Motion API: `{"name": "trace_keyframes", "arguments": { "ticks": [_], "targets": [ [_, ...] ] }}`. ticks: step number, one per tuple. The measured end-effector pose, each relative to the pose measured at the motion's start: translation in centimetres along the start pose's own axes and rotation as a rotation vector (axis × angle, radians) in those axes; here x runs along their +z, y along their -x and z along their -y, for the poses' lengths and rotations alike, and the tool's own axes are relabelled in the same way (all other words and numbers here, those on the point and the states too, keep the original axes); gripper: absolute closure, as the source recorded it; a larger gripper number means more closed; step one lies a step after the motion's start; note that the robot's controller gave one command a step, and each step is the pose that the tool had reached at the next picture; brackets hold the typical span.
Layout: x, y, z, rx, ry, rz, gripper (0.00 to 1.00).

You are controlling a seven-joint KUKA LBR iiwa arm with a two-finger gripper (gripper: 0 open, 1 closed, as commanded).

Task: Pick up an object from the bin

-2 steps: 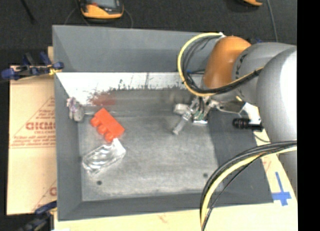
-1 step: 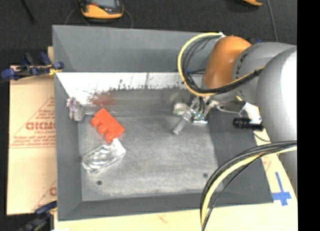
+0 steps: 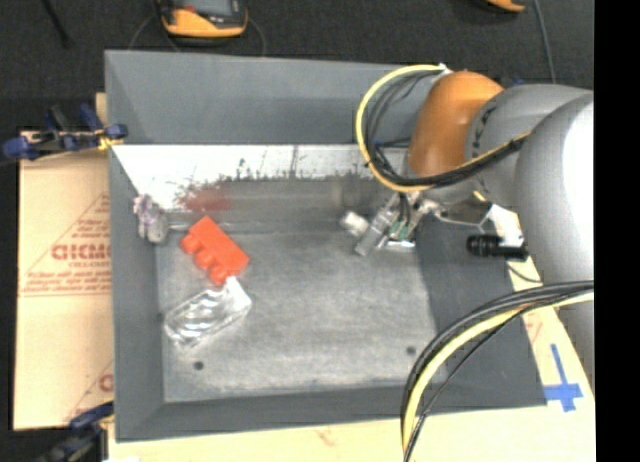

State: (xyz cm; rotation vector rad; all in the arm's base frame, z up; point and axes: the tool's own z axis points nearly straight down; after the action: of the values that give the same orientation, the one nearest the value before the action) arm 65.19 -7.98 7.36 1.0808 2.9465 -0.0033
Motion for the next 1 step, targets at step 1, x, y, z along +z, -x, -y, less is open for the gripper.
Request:
{"name": "trace_keyframes", "arguments": {
  "ticks": [1],
  "targets": [
    [-1.21, 0.23, 0.03, -0.001, 0.002, 0.004, 1.00]
  ]
}}
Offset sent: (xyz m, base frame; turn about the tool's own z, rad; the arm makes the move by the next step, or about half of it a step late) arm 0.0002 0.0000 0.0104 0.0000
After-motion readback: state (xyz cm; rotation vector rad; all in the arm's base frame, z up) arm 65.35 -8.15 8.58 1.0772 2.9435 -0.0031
